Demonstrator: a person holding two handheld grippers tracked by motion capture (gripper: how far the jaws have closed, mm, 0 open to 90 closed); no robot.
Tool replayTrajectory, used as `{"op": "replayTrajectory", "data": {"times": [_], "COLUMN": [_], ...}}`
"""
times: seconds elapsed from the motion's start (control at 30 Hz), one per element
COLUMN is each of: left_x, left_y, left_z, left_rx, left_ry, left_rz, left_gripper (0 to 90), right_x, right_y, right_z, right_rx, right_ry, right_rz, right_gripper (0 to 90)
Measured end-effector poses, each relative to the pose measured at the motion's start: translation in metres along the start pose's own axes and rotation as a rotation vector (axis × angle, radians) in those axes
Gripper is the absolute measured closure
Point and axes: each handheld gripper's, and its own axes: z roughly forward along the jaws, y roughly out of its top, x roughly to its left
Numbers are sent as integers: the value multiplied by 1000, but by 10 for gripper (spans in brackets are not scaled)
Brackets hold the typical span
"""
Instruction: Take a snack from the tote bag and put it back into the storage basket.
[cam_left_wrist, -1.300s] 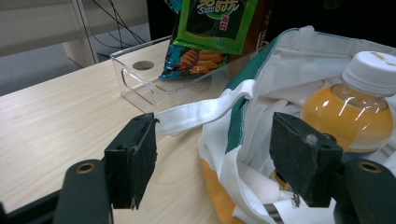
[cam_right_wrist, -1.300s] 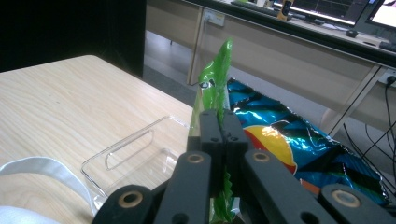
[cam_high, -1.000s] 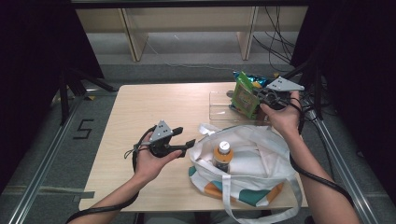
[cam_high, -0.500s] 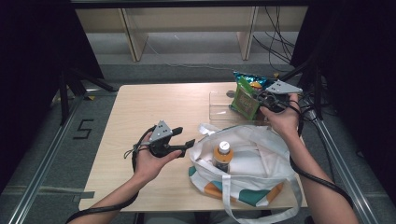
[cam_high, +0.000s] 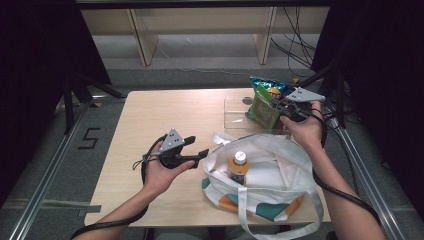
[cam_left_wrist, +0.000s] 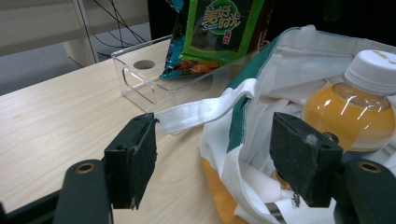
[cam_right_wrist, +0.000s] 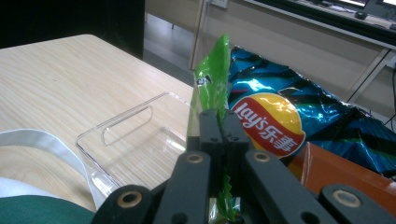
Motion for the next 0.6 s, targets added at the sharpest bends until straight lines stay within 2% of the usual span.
{"op": "replayTrajectory", "data": {"times": [0.13, 0.2, 0.4, 0.5, 0.57, 0.6], "left_x": [0, 0, 0, 0, 0, 0], "left_y": [0, 0, 0, 0, 0, 0], "left_z": [1, 1, 1, 1, 1, 1], "left_rx": [-5, -4, -4, -3, -4, -4], "left_ry": [-7, -7, -7, -6, -6, -7], "left_rz": [3, 2, 4, 2, 3, 4], "left_gripper": [315, 315, 315, 315, 315, 315], "right_x": [0, -1, -3, -2, -4, -4], "right_y": [-2, -4, -8, -8, -8, -8], "right_z": [-2, -3, -2, -3, -2, -2], "right_rx": [3, 25, 23, 43, 28, 31], "right_ry": [-4, 1, -5, 0, -4, -1], "right_rz": [-4, 0, -11, 9, -26, -20], "right_gripper": [900, 900, 900, 900, 900, 900]}}
